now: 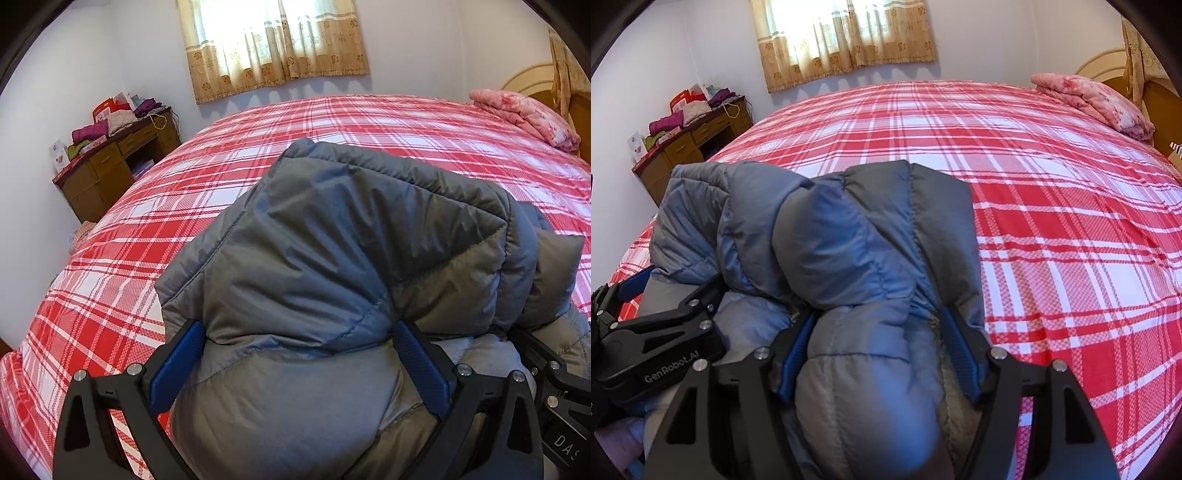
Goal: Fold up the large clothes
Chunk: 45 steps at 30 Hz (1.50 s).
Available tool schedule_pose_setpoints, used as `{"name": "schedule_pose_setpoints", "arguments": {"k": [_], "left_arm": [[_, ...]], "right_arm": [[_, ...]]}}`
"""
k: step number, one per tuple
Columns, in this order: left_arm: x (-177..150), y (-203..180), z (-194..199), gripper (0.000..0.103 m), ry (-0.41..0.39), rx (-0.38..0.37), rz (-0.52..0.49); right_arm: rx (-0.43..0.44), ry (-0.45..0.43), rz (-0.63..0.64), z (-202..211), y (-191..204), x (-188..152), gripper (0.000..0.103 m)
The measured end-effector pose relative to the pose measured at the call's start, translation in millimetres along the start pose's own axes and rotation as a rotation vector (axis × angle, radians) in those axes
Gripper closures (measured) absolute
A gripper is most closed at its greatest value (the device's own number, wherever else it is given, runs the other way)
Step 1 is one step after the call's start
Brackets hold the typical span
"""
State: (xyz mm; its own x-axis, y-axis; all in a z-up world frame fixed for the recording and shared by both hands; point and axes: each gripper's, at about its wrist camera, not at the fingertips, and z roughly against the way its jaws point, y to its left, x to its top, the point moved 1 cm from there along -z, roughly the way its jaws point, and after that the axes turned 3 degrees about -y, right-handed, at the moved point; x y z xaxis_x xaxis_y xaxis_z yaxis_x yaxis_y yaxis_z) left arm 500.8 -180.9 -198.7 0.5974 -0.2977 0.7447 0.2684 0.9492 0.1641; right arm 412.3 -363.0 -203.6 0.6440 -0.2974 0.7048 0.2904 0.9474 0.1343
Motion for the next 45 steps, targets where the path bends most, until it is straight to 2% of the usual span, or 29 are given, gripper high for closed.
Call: {"name": "schedule_pose_setpoints", "arguments": {"k": [15, 21, 23, 25, 27, 28, 29, 32, 35, 37, 38, 40, 41, 43, 45], "left_arm": [[1.7, -7.0, -7.5, 0.001, 0.012, 0.024, -0.038], [5.4, -5.5, -2.2, 0.001, 0.042, 0.000, -0.043], [2.9, 1.0, 9.6, 0.001, 0.055, -0.030, -0.046], [-2.7, 18.0, 31.9, 0.001, 0.039, -0.072, -0.001], [-14.5, 37.7, 57.7, 0.001, 0.000, -0.133, 0.023], [-22.1, 46.6, 67.1, 0.001, -0.017, -0.146, 0.023], [-28.3, 53.8, 72.1, 0.001, -0.017, -0.154, 0.035], [-55.8, 73.2, 69.2, 0.001, 0.047, -0.240, 0.118], [-67.7, 81.8, 56.8, 0.001, 0.076, -0.335, 0.234], [-69.3, 82.0, 47.4, 0.001, 0.110, -0.382, 0.289], [-67.3, 78.6, 46.1, 0.001, 0.107, -0.397, 0.276], [-62.5, 69.7, 48.8, 0.001, 0.078, -0.391, 0.209], [-60.2, 64.6, 51.2, 0.002, 0.060, -0.388, 0.168], [-54.9, 53.2, 55.2, 0.021, 0.042, -0.435, 0.119], [-51.9, 41.2, 60.6, 0.034, 0.029, -0.435, 0.080]], "right_arm": [[-0.004, 0.008, -0.002, -0.6, 2.7, -0.6, 0.034], [0.007, 0.014, 0.001, 0.3, 3.1, -0.5, 0.032], [0.017, 0.017, 0.003, 3.6, 1.8, 0.5, 0.032], [0.051, 0.003, -0.013, 13.5, -5.2, 0.2, 0.030], [0.074, -0.017, -0.064, 30.8, -18.3, -4.0, 0.022], [0.084, -0.030, -0.071, 40.4, -24.5, -7.7, 0.017], [0.080, -0.036, -0.062, 46.1, -28.4, -11.1, 0.017], [0.106, -0.030, -0.067, 52.7, -39.6, -21.7, 0.016], [0.155, 0.017, -0.123, 42.4, -45.8, -29.2, 0.013], [0.189, 0.024, -0.143, 37.8, -44.5, -31.5, 0.016], [0.199, 0.024, -0.132, 37.5, -41.9, -31.7, 0.023], [0.246, 0.048, -0.131, 33.1, -36.9, -31.4, 0.029], [0.273, 0.056, -0.141, 31.8, -36.5, -30.6, 0.036], [0.326, 0.068, -0.175, 27.3, -37.8, -31.2, 0.041], [0.371, 0.070, -0.190, 27.2, -37.3, -31.1, 0.050]]}}
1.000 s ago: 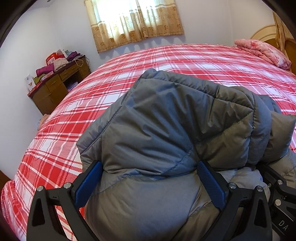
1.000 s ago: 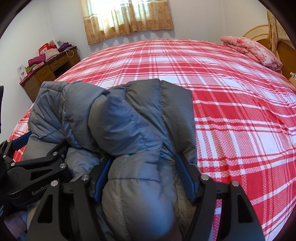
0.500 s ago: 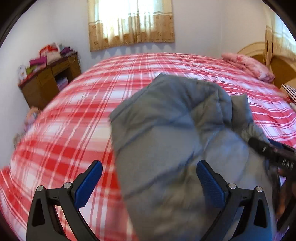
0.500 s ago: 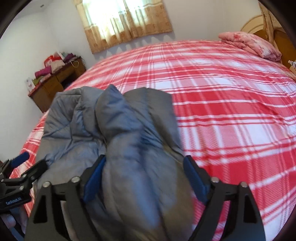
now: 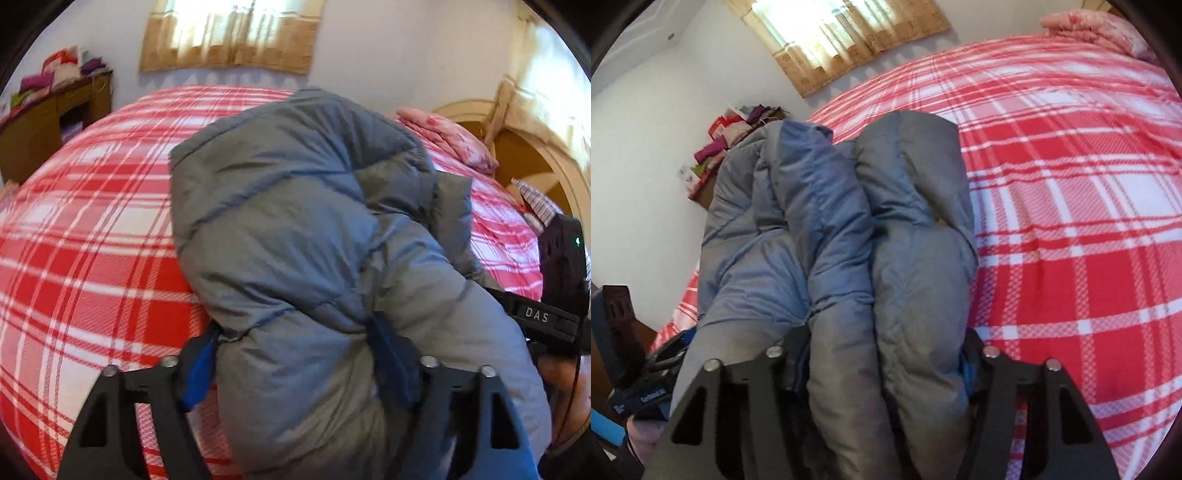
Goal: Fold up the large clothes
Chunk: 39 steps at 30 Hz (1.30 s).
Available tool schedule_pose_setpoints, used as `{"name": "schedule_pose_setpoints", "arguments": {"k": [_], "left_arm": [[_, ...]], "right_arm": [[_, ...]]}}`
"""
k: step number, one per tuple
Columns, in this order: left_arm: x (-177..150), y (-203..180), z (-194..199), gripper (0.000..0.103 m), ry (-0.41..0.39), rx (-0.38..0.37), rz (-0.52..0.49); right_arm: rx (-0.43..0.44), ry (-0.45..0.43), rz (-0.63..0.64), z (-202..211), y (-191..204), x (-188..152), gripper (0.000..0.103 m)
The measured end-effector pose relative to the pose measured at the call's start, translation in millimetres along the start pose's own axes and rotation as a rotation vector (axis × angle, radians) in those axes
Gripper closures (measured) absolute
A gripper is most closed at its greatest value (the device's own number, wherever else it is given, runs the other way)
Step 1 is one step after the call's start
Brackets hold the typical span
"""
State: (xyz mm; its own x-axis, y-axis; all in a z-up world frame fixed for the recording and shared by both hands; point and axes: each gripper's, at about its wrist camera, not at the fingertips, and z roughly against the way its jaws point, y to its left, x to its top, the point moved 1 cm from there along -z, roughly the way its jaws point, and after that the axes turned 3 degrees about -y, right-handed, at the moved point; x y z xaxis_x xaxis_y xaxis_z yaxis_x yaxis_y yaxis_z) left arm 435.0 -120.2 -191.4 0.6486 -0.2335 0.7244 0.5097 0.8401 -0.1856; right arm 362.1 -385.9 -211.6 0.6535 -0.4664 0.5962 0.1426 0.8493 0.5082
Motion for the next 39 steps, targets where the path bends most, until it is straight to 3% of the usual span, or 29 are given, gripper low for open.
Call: {"name": "schedule_pose_setpoints", "arguments": {"k": [1, 2, 3, 6, 14, 21, 30, 39], "left_arm": [[0.4, -5.3, 0.8, 0.040, -0.004, 0.009, -0.023], [0.9, -8.2, 3.1, 0.056, -0.012, 0.021, -0.037], [1.7, -11.3, 7.6, 0.069, -0.023, 0.042, -0.054], [5.7, -15.3, 30.7, 0.082, -0.059, 0.072, -0.080], [10.5, 11.7, 112.7, 0.084, -0.192, 0.152, -0.091], [2.1, 61.4, 155.2, 0.085, -0.235, 0.243, -0.047], [-15.0, 118.7, 177.5, 0.086, -0.239, 0.320, 0.022], [-35.4, 151.5, 177.2, 0.086, -0.207, 0.347, 0.055]], "right_arm": [[0.048, -0.001, -0.017, 1.4, 0.9, -1.1, 0.065], [0.055, -0.006, -0.015, 2.9, 3.5, -2.5, 0.072], [0.043, -0.018, 0.011, 5.7, 10.1, -4.8, 0.074], [0.055, -0.041, 0.045, 14.7, 29.4, -8.9, 0.080], [0.211, -0.082, 0.119, 31.7, 95.9, -8.5, 0.083], [0.302, -0.044, 0.204, 7.3, 163.7, -12.5, 0.083], [0.337, 0.011, 0.281, -32.8, 220.2, -17.6, 0.083], [0.326, 0.078, 0.301, -66.2, 232.4, -23.6, 0.083]]}}
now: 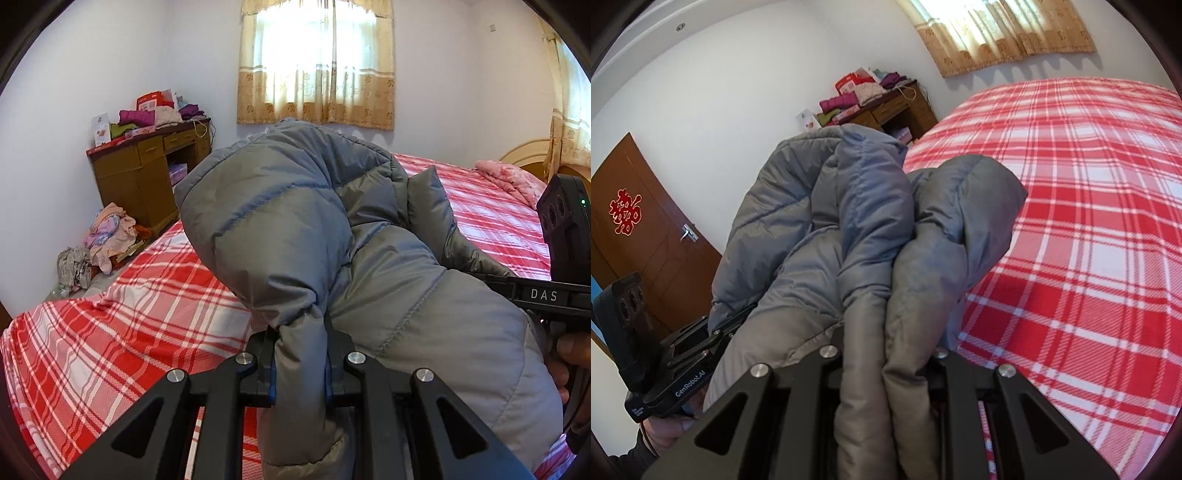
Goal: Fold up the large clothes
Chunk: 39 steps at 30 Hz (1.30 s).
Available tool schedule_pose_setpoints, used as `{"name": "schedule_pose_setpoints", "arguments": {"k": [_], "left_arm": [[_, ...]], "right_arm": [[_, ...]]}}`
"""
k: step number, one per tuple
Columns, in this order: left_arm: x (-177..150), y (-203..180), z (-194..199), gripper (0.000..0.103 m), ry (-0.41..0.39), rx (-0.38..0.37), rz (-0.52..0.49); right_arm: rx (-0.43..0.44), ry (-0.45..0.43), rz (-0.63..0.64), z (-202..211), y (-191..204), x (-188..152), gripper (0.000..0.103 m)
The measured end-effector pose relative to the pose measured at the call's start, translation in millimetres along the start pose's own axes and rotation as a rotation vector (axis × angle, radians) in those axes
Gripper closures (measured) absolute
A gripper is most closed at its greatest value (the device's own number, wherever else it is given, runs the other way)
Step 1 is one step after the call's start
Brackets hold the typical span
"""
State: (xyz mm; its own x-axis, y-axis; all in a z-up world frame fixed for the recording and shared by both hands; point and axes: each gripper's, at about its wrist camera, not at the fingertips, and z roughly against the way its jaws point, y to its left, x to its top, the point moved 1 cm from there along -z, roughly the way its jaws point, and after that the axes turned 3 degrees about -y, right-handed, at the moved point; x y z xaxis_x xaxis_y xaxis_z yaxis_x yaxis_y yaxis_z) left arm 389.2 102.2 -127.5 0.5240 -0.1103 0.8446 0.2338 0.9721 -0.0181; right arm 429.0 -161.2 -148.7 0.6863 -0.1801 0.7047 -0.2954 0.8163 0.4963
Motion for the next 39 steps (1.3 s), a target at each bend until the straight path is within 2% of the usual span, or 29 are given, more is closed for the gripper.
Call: {"name": "schedule_pose_setpoints", "arguments": {"k": [16, 23, 25, 28, 30, 32, 39], "left_arm": [[-28.3, 21.6, -18.5, 0.085, 0.054, 0.027, 0.018], [-38.0, 25.1, -24.8, 0.069, 0.069, 0.053, -0.005], [-40.0, 25.5, -25.4, 0.062, 0.071, 0.064, -0.010], [-43.3, 27.3, -26.9, 0.048, 0.068, 0.094, -0.015], [-45.6, 30.5, -27.9, 0.031, 0.064, 0.132, -0.011], [-47.3, 35.4, -29.3, 0.024, 0.061, 0.145, 0.003], [-54.5, 52.3, -37.0, 0.013, 0.071, 0.132, 0.085]], "right_arm": [[-0.012, 0.060, -0.012, -36.4, -6.4, -7.0, 0.083], [-0.041, 0.074, 0.012, -42.9, -5.8, -7.3, 0.082], [-0.055, 0.077, 0.021, -45.9, -6.0, -8.6, 0.081], [-0.071, 0.077, 0.020, -49.7, -9.6, -9.0, 0.079], [-0.081, 0.075, 0.021, -50.3, -11.1, -11.1, 0.076], [-0.094, 0.074, 0.028, -52.4, -12.3, -13.9, 0.073], [-0.136, 0.073, 0.054, -56.7, -11.5, -18.8, 0.064]]}}
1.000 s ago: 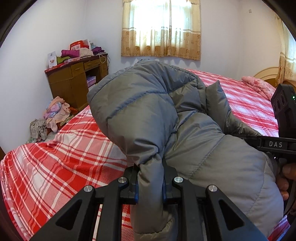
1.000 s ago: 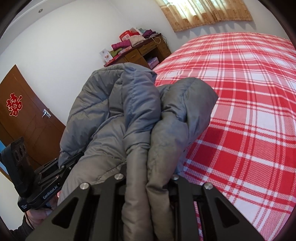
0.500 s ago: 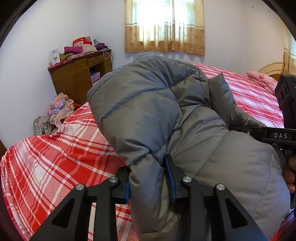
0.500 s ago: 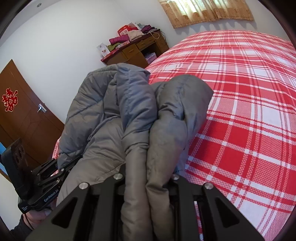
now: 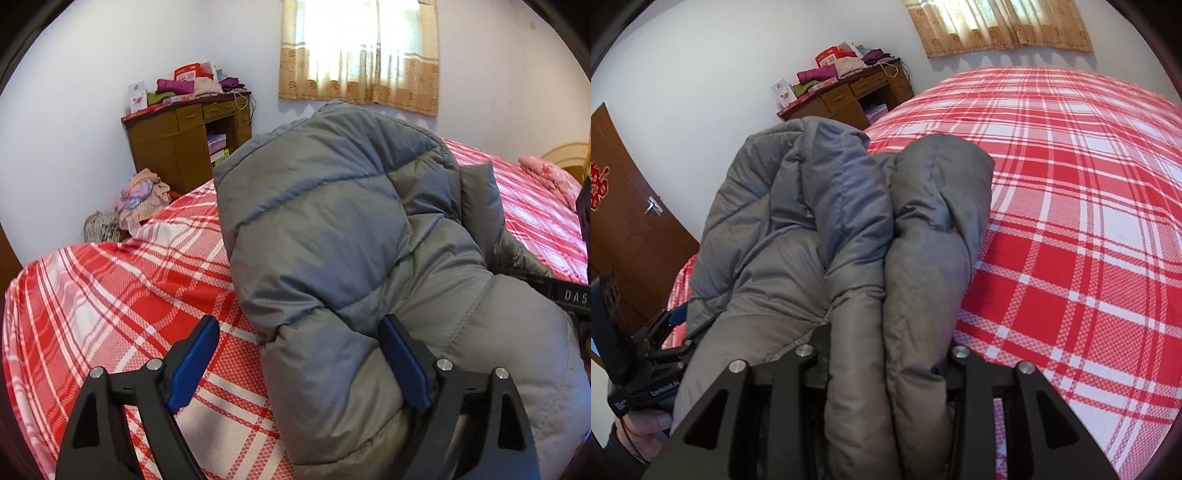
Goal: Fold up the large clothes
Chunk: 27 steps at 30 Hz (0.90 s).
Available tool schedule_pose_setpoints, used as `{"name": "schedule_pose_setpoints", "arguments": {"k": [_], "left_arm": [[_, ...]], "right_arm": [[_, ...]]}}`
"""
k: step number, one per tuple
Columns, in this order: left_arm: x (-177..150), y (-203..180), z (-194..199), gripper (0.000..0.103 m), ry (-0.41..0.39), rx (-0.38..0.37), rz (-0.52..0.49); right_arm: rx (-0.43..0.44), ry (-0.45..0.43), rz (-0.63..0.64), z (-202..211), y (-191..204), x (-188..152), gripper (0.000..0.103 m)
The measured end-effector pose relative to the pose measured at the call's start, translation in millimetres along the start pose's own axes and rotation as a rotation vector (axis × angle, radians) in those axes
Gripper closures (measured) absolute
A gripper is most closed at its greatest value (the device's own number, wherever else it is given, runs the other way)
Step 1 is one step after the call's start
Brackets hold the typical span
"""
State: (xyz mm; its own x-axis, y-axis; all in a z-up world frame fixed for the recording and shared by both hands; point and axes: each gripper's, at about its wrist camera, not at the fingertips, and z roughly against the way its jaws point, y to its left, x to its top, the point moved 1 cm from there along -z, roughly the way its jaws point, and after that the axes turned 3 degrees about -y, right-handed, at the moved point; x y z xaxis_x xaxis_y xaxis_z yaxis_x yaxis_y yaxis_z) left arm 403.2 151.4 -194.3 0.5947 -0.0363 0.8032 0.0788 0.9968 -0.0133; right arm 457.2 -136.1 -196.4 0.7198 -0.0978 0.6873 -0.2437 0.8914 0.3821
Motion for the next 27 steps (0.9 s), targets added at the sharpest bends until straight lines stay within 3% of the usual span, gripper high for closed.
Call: {"name": "schedule_pose_setpoints", "arguments": {"k": [15, 18, 23, 27], "left_arm": [[-4.2, 2.6, 4.0, 0.010, 0.010, 0.022, 0.078], [1.0, 2.5, 34.4, 0.010, -0.018, 0.072, 0.059], [15.4, 0.6, 124.3, 0.010, -0.202, 0.087, 0.042], [25.8, 0.4, 186.6, 0.010, -0.312, 0.069, 0.051]], "right_arm": [[-0.103, 0.014, 0.030, 5.0, 10.2, -1.2, 0.050], [-0.156, -0.028, 0.028, 34.9, 17.6, 1.8, 0.045], [-0.229, -0.185, 0.117, 118.9, 58.4, -3.3, 0.030], [-0.250, -0.287, 0.167, 180.1, 95.9, -16.9, 0.026]]}}
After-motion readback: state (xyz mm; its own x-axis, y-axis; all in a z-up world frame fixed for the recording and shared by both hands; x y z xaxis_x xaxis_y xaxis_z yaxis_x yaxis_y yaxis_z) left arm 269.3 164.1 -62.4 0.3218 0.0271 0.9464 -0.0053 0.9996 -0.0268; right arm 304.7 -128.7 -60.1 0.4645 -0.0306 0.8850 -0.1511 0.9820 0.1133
